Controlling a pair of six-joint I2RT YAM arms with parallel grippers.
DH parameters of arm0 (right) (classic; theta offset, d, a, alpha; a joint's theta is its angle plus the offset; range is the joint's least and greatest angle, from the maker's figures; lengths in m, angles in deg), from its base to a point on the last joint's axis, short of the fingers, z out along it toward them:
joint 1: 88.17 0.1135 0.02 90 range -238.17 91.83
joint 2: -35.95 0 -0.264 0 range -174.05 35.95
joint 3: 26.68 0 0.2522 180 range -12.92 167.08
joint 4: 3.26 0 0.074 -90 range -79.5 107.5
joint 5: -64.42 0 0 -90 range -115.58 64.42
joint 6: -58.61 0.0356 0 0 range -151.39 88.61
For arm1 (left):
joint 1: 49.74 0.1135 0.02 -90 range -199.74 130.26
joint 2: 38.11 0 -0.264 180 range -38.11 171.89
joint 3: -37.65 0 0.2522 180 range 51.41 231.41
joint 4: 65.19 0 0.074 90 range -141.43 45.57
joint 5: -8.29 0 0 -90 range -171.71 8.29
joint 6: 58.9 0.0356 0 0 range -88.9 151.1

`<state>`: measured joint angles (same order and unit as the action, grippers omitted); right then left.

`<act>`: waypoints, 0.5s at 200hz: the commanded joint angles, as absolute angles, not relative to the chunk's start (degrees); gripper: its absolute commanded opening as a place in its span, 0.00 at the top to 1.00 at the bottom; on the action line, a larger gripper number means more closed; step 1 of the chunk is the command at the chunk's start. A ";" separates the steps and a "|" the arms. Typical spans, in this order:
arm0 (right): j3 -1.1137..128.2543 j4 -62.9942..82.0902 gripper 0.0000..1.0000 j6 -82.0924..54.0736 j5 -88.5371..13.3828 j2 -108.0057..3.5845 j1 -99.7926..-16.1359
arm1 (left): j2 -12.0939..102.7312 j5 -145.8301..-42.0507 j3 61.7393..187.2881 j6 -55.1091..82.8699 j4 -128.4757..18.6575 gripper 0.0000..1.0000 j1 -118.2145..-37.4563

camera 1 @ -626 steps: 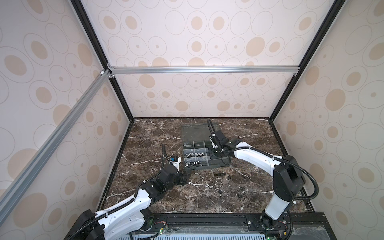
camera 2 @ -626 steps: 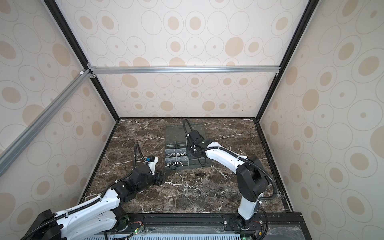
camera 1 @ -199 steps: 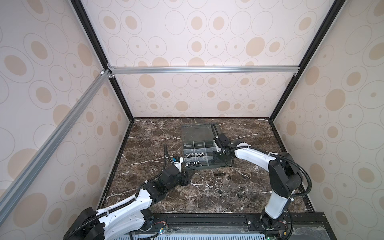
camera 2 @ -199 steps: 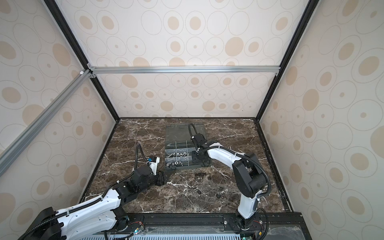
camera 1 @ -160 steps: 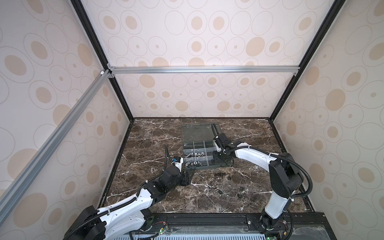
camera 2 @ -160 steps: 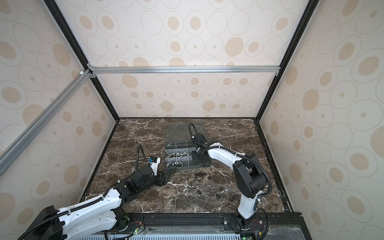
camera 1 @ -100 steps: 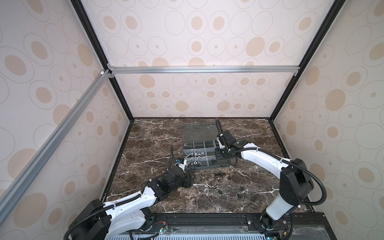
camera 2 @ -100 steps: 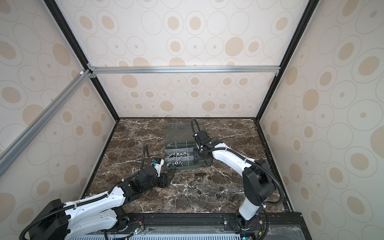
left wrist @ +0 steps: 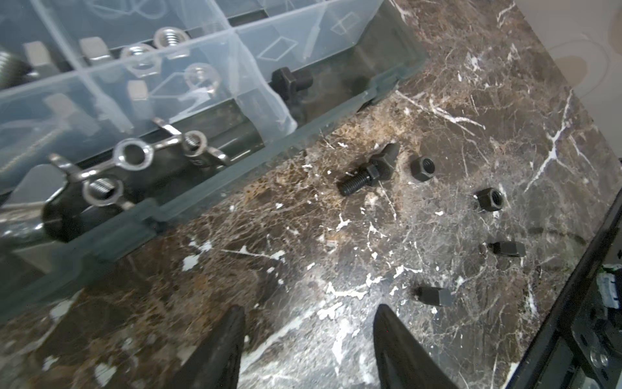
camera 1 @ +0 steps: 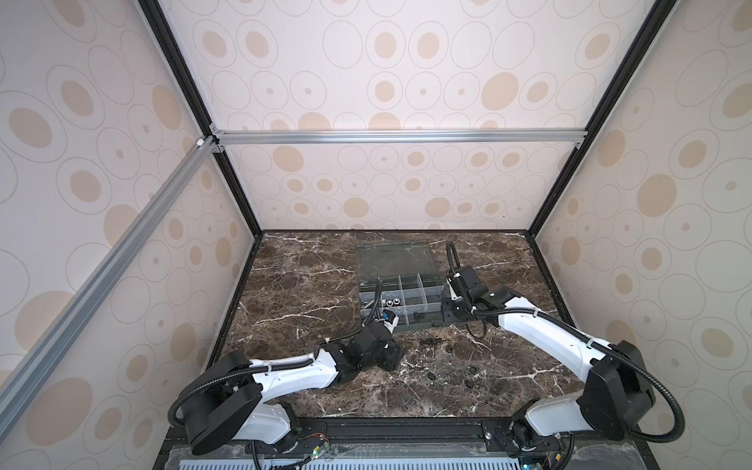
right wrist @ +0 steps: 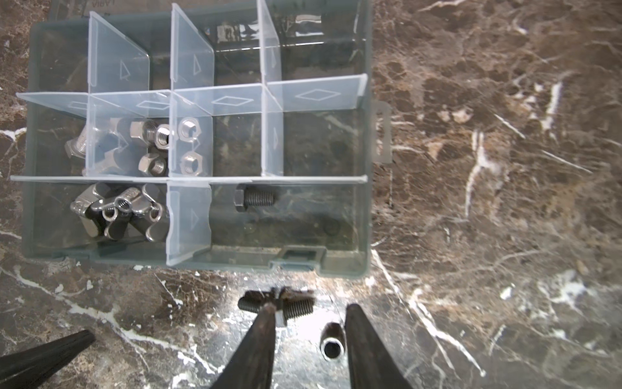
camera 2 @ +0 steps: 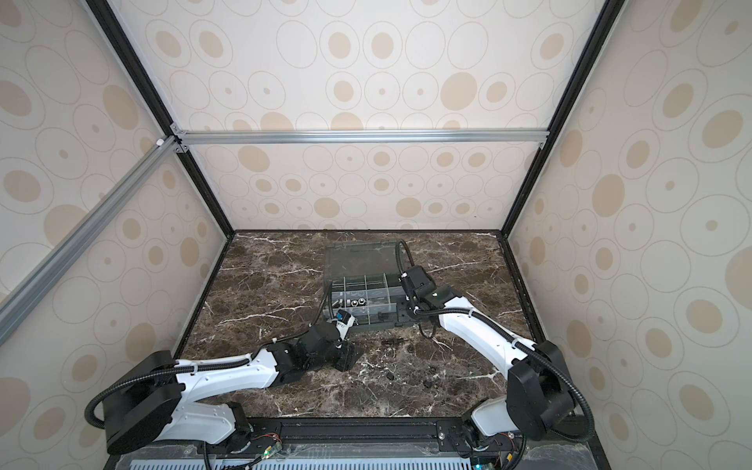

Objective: Sort the screws and nuts into containers
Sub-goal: Pick up the screw at the center of the table.

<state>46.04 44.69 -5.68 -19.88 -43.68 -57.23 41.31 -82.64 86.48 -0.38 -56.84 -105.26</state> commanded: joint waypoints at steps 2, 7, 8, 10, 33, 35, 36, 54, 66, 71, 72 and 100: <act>44.12 46.17 0.62 -4.59 -18.38 -40.77 -58.01 | 44.69 -83.14 91.50 4.77 -55.86 0.40 -106.58; 43.82 46.28 0.62 -4.50 -18.29 -40.34 -58.08 | 45.44 -83.28 92.14 5.26 -55.74 0.40 -106.73; 43.75 46.27 0.62 -4.50 -18.33 -40.25 -58.10 | 45.59 -83.29 92.21 5.35 -55.74 0.40 -106.75; 43.70 46.34 0.62 -4.43 -18.29 -40.14 -58.10 | 45.85 -83.40 92.48 5.52 -55.69 0.40 -106.75; 42.36 46.86 0.62 -4.15 -17.81 -38.45 -58.32 | 48.46 -84.62 94.55 7.93 -55.93 0.41 -107.04; 42.30 46.88 0.62 -4.11 -17.77 -38.30 -58.31 | 48.70 -84.66 94.74 8.15 -55.96 0.41 -107.04; 42.29 46.88 0.62 -4.08 -17.76 -38.22 -58.34 | 48.80 -84.72 94.87 8.24 -55.98 0.41 -107.04; 41.31 47.09 0.62 -3.87 -17.42 -36.98 -58.58 | 50.83 -85.31 96.56 9.94 -55.34 0.42 -107.14; 40.81 47.28 0.62 -3.71 -17.30 -36.13 -58.75 | 52.30 -85.56 97.55 10.87 -54.91 0.42 -107.26; 40.56 47.41 0.62 -3.65 -17.15 -35.76 -58.84 | 52.85 -85.69 97.97 11.24 -54.77 0.43 -107.28; 40.54 47.41 0.62 -3.68 -17.15 -35.76 -58.87 | 52.98 -85.72 98.11 11.28 -54.72 0.43 -107.29; 39.68 48.03 0.61 -3.52 -16.81 -34.23 -59.13 | 55.92 -86.19 100.32 13.10 -54.33 0.44 -107.30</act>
